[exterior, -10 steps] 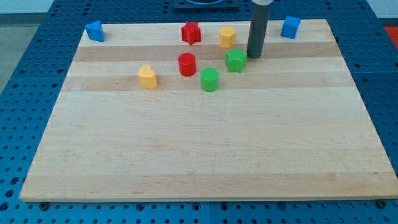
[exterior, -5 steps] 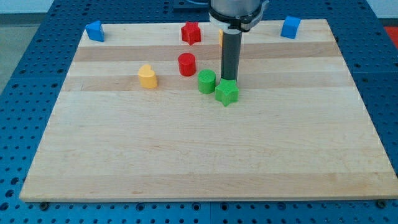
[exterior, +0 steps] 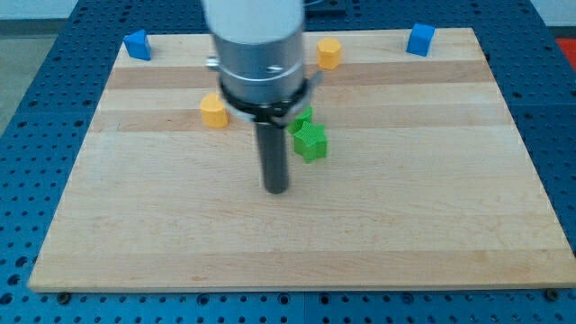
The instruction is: Move the green star towards the center left side of the board
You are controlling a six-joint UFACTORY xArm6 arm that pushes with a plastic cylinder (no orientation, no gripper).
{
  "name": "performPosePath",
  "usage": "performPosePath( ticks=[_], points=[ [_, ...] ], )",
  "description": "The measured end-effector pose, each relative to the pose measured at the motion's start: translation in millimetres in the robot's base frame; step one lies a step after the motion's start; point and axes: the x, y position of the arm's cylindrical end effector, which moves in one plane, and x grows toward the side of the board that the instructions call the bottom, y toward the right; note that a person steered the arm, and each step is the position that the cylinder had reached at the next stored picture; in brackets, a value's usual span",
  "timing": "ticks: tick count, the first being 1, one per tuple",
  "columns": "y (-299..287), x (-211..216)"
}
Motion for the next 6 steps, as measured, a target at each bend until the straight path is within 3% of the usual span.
performPosePath(
  ticks=[1,2,3,5,6],
  points=[
    [82,-9],
    [111,-34],
    [51,-60],
    [-106,-60],
    [-78,-60]
  ],
)
